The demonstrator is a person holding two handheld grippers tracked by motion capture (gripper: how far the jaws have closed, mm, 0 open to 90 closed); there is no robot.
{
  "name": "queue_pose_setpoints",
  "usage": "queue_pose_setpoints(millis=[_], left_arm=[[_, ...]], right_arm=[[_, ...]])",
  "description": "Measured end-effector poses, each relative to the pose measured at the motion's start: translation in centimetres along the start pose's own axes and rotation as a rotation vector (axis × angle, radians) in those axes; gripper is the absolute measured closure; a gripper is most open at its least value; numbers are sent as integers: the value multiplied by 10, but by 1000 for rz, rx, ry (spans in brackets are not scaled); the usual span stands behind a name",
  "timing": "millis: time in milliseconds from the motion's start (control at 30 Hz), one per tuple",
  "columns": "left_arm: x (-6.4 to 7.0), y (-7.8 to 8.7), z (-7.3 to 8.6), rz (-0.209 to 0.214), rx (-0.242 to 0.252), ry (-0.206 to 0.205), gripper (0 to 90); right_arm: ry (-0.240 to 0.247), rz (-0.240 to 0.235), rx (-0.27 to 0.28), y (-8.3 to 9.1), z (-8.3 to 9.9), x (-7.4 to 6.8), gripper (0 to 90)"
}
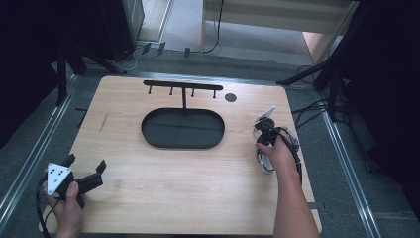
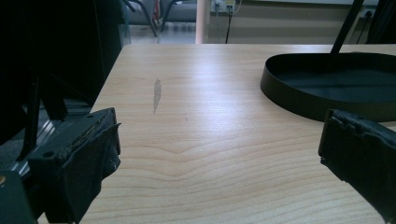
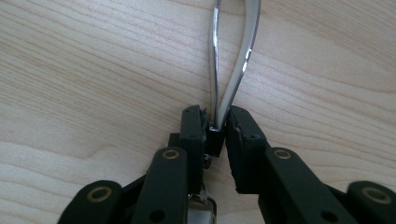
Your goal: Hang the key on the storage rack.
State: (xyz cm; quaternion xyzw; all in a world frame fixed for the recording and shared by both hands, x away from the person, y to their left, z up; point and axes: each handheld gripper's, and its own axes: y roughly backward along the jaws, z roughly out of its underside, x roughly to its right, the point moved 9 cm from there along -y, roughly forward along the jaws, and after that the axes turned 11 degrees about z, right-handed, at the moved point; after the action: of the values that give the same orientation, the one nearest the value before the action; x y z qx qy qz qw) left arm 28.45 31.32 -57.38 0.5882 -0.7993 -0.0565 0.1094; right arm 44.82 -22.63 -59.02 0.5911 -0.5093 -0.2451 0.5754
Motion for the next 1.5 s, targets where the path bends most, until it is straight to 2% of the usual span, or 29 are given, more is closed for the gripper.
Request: queue_pose_setpoints(millis=[67, 167, 267, 367, 400, 467, 500, 533, 567, 633, 667, 800, 900, 1033, 1200, 1300, 1367, 1500], left_arm=[[0, 0, 0, 0, 0, 1, 0], [0, 0, 0, 1, 0, 1, 0], [0, 0, 0, 0, -3, -2, 0], [0, 0, 0, 2, 0, 0, 0], [0, 0, 0, 2, 0, 1, 0], [0, 0, 0, 2, 0, 1, 0], [0, 0, 0, 2, -2, 1, 0], [0, 0, 0, 2, -2, 1, 0], [0, 0, 0, 2, -2, 1, 0], [0, 0, 0, 2, -5, -1, 0], [0, 0, 0, 2, -6, -2, 0], [0, 0, 0, 2, -4, -1, 0], [0, 0, 0, 0, -6, -1, 0], [0, 0, 0, 0, -5, -1, 0], [0, 0, 0, -2, -3, 3, 0], [0, 0, 0, -2, -3, 4, 0], [-1, 0, 0, -1, -3, 5, 0], [0, 1, 0, 0, -1, 7, 0]], right_arm=[[-3, -2, 12, 0, 0, 0, 814], [-4, 15, 87, 6, -2, 0, 831], [5, 29, 99, 6, 0, 0, 832], [-4, 45, 146, 9, 0, 2, 834], [-35, 43, 192, 14, -2, 4, 834], [-45, 42, 212, 16, -3, 5, 835], [-70, 44, 245, 19, -4, 7, 834], [-125, 91, 330, 28, -8, 14, 835], [-125, 91, 330, 28, -8, 14, 835], [-203, 87, 402, 36, -11, 19, 835], [-231, 101, 433, 41, -12, 22, 834], [-256, 156, 524, 53, -16, 27, 835], [-286, 176, 595, 66, -20, 26, 835], [-317, 178, 687, 82, -27, 21, 836], [-342, 175, 781, 101, -37, 8, 836], [-340, 172, 844, 114, -45, -4, 835], [-340, 173, 855, 117, -46, -7, 836], [-318, 182, 906, 127, -54, -20, 836]])
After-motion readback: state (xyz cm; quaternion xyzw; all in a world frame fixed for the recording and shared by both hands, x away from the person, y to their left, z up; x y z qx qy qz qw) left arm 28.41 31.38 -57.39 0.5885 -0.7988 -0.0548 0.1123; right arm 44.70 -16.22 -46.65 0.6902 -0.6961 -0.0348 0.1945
